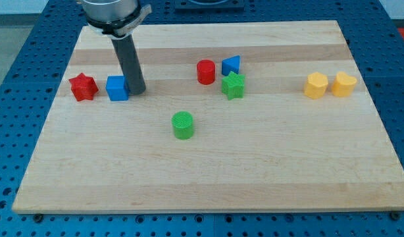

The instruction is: Push the green circle to the left of blue cube

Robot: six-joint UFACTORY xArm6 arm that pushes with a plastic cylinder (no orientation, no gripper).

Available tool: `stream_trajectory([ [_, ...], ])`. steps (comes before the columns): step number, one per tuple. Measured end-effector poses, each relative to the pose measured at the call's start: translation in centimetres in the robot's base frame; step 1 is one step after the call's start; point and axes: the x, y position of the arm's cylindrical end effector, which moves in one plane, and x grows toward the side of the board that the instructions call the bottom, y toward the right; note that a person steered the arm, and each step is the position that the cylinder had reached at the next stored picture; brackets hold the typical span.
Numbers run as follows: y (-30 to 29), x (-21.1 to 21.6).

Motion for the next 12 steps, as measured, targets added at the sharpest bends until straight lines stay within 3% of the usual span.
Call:
stream_trajectory([
  [3, 14.2, 5.4],
  [4, 17.4, 9.6],
  [5, 17.1, 13.0],
  [7, 11.2, 13.4],
  [8, 8.9, 12.9],
  [12, 9.6, 7.5],
])
